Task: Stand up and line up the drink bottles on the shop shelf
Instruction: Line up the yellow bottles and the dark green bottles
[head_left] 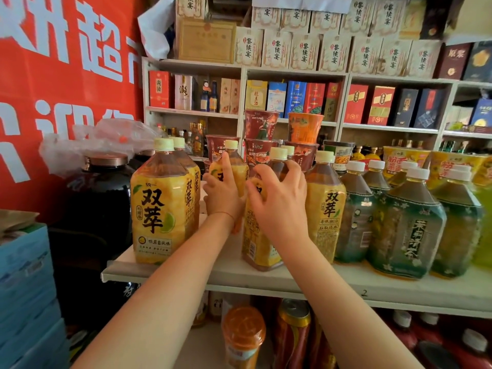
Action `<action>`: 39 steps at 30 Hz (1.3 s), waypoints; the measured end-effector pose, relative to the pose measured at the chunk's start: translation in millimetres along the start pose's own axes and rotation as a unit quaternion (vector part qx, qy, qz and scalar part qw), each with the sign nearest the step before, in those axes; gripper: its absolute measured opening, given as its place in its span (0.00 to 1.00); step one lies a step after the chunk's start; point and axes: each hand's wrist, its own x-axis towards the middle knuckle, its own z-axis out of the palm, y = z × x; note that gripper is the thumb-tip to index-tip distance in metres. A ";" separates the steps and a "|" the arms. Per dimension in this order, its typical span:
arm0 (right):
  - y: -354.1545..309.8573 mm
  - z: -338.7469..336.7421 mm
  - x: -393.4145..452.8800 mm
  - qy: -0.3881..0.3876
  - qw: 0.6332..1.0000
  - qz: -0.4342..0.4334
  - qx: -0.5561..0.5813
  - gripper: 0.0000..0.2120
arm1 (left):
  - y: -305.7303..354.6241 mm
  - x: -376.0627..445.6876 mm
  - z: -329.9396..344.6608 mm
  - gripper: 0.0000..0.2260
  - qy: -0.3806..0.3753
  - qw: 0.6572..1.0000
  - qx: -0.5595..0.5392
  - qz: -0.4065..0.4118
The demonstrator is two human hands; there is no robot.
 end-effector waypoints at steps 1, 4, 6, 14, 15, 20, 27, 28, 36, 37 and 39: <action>0.2 -0.7 0.0 -0.001 1.000 0.000 -0.001 0.15 | 0.3 -1.4 -1.3 0.35 -0.003 1.000 0.000 0.001; -0.8 -3.8 -2.0 -0.004 1.000 -0.003 -0.001 0.16 | -1.5 -7.5 -7.1 0.36 -0.007 0.999 0.032 0.013; -1.9 -7.8 -2.0 -0.012 1.000 -0.005 0.005 0.17 | -3.4 -12.5 -10.0 0.36 -0.004 0.998 0.058 0.034; -2.3 -33.7 11.6 -0.027 0.997 -0.010 0.071 0.16 | 0.0 -37.0 -31.2 0.44 -0.040 0.997 0.030 0.064; -2.5 -33.6 11.2 -0.028 0.997 -0.013 0.070 0.16 | 0.5 -39.5 -32.6 0.43 -0.035 0.997 0.029 0.066; 1.2 -32.9 14.6 -0.069 0.995 -0.003 0.074 0.17 | -4.3 -44.1 -31.8 0.37 -0.016 0.994 -0.096 0.045; -8.1 -27.2 27.1 -0.070 0.994 -0.017 0.083 0.17 | -2.3 -58.2 -43.5 0.26 -0.005 0.923 -0.380 -0.054; -9.9 -24.6 27.5 -0.050 0.996 -0.008 0.078 0.16 | -3.6 -60.5 -44.2 0.25 -0.008 0.917 -0.396 -0.054; -60.8 -2.4 15.8 0.013 0.999 0.033 0.018 0.17 | -13.3 -69.7 -46.7 0.24 -0.046 0.829 -0.546 -0.108; -66.3 -1.1 16.5 0.006 0.999 0.039 0.014 0.17 | -13.9 -70.9 -51.0 0.25 -0.056 0.825 -0.550 -0.114; -64.4 -1.5 19.1 -0.038 0.996 0.030 0.078 0.19 | -18.1 -71.9 -54.0 0.26 -0.064 0.831 -0.540 -0.120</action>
